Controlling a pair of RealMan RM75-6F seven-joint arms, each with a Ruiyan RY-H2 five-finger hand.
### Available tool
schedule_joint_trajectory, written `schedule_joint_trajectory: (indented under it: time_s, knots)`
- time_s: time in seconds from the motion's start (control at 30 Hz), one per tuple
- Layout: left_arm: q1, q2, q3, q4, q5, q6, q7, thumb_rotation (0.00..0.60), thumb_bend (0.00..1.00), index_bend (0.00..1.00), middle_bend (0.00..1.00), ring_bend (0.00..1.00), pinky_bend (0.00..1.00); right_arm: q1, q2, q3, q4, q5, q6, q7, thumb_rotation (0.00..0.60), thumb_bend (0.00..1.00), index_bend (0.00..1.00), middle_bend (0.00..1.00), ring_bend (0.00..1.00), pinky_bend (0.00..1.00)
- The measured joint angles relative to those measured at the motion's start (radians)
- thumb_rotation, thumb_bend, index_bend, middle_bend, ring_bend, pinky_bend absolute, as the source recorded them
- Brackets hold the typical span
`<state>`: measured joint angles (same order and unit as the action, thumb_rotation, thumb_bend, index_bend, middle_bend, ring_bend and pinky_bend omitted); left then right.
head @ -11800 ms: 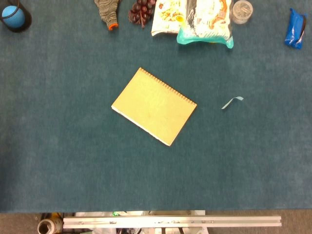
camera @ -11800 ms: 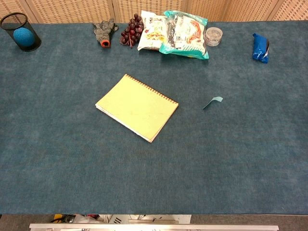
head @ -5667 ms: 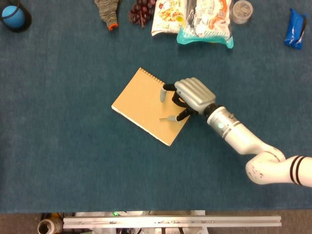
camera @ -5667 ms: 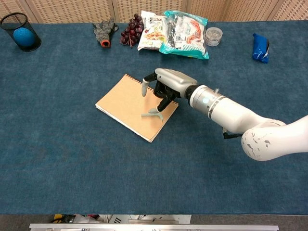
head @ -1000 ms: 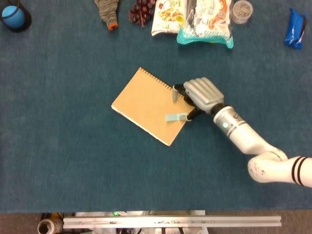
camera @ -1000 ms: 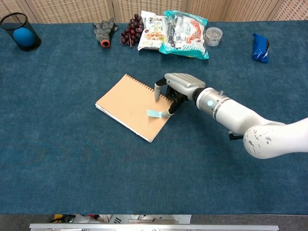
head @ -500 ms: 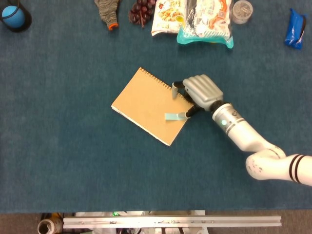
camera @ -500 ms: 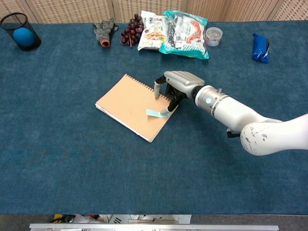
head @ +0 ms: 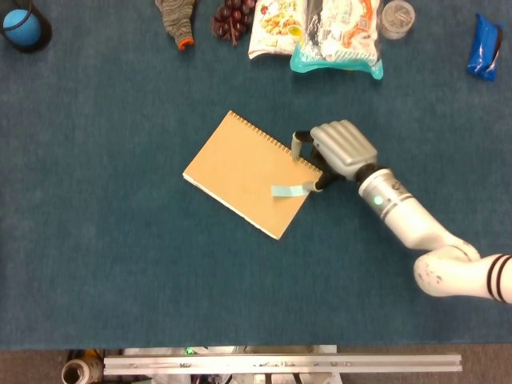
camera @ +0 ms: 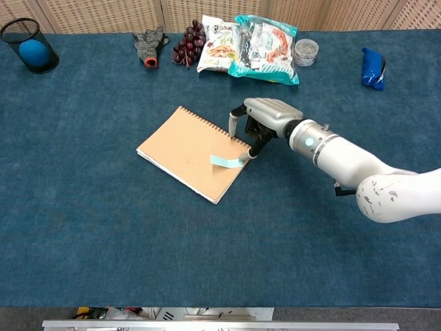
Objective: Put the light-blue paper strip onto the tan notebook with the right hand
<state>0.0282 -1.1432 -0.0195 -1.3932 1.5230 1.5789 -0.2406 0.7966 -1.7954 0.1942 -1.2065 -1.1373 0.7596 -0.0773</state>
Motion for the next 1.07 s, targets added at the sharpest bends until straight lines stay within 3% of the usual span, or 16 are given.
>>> schedule_joint_trajectory:
  time_s: [0.13,0.3,0.43,0.57,0.83,1.07]
  knots:
    - [-0.001,0.0,-0.003,0.005,-0.006,-0.003,-0.004,0.6,0.26,0.18,0.28,0.27,0.23,-0.032,0.074,0.007,-0.065,-0.006,0.056,0.004,0.6,0.08,0.48,0.97,0.99,1.0]
    - [-0.013,-0.007,-0.008,0.01,-0.005,-0.014,-0.003,0.6,0.26,0.18,0.28,0.27,0.23,-0.098,0.206,0.008,-0.169,-0.008,0.16,-0.024,0.6,0.08,0.48,0.81,0.82,0.99]
    - [-0.027,-0.019,-0.012,0.015,0.002,-0.023,0.006,0.6,0.26,0.18,0.28,0.27,0.23,-0.178,0.337,-0.009,-0.263,-0.014,0.274,-0.08,0.6,0.09,0.48,0.68,0.67,0.85]
    - [-0.045,-0.033,-0.014,0.017,0.017,-0.03,0.026,0.6,0.26,0.18,0.28,0.27,0.23,-0.261,0.446,-0.041,-0.329,-0.041,0.394,-0.134,0.6,0.18,0.48,0.6,0.56,0.71]
    - [-0.073,-0.044,-0.015,0.0,0.041,-0.041,0.071,0.6,0.26,0.18,0.28,0.27,0.23,-0.443,0.564,-0.105,-0.393,-0.129,0.654,-0.193,0.6,0.19,0.48,0.58,0.54,0.71]
    - [-0.081,-0.044,-0.014,-0.023,0.051,-0.036,0.099,0.6,0.26,0.18,0.28,0.27,0.23,-0.573,0.62,-0.144,-0.425,-0.17,0.781,-0.193,0.6,0.18,0.48,0.58,0.54,0.71]
